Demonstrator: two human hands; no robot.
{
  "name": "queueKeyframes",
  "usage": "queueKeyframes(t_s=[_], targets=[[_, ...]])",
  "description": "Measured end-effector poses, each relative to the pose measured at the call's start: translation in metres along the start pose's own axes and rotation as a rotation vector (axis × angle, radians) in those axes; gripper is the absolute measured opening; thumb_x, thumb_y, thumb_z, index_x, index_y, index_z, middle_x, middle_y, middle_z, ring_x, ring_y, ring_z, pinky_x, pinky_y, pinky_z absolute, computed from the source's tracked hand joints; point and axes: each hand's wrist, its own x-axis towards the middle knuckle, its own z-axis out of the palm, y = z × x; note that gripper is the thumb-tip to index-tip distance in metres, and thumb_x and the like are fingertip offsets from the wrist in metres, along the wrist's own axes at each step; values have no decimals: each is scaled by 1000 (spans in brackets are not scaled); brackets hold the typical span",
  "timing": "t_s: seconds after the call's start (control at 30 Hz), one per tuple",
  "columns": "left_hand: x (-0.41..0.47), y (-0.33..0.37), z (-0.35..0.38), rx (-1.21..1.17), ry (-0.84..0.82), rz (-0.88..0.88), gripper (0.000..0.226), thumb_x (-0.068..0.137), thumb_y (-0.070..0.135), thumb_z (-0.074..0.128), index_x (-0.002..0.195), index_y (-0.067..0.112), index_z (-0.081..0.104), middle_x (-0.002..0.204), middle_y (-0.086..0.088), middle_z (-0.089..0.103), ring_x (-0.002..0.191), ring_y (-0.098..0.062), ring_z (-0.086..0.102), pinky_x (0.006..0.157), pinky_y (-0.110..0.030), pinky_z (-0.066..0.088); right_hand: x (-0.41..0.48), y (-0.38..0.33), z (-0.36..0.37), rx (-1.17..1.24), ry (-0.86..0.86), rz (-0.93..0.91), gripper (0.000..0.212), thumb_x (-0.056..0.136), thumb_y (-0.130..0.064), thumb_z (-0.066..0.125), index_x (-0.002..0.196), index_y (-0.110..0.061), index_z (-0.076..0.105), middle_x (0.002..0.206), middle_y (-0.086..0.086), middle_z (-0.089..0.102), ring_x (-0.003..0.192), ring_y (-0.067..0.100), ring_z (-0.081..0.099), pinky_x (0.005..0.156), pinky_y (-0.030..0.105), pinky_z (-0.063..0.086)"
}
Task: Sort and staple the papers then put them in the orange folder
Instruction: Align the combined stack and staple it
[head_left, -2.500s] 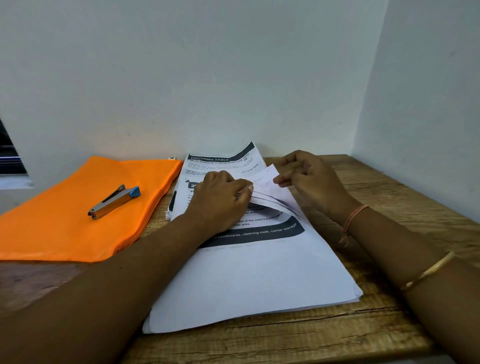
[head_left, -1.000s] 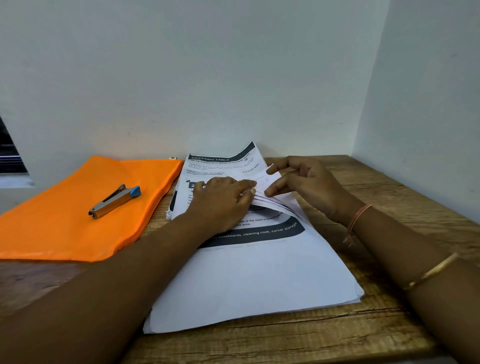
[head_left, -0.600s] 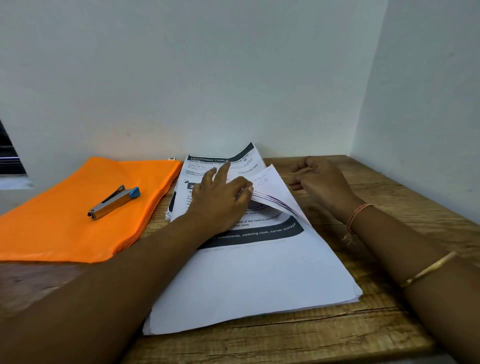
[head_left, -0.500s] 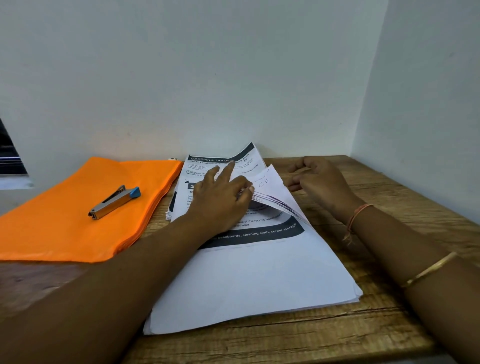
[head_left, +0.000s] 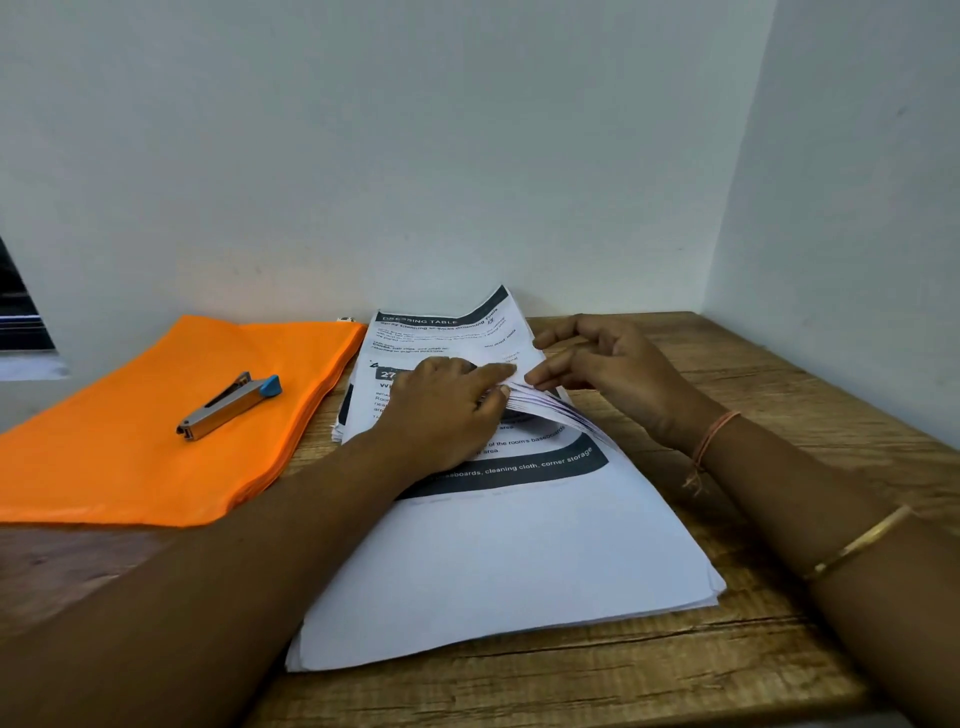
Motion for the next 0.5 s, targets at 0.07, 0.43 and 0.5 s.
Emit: queueKeyframes(t_s=[0.07, 0.43, 0.5], targets=[[0, -1, 2, -8, -13, -13, 41, 97, 45, 28, 137, 41, 38, 136, 0, 46, 131, -24, 32, 109, -47, 25, 1, 3, 0, -30, 12, -11, 21, 88, 10, 48, 94, -7, 60, 86, 15, 69, 73, 18, 66, 66, 15, 52], [1, 3, 0, -160, -119, -145, 45, 95, 54, 23, 135, 35, 33, 156, -20, -4, 144, -36, -6, 115, -55, 9, -2, 9, 4, -436, -178, 78, 60, 86, -48, 59, 139, -33, 35, 111, -5, 65, 106, 12, 58, 96, 30, 43], [0, 2, 2, -166, -121, -146, 46, 96, 54, 22, 135, 34, 32, 156, -20, -3, 145, -34, -3, 115, -55, 10, -3, 7, 4, -464, -200, 82, 65, 88, -42, 60, 144, -32, 28, 113, -4, 63, 103, 10, 58, 95, 26, 43]])
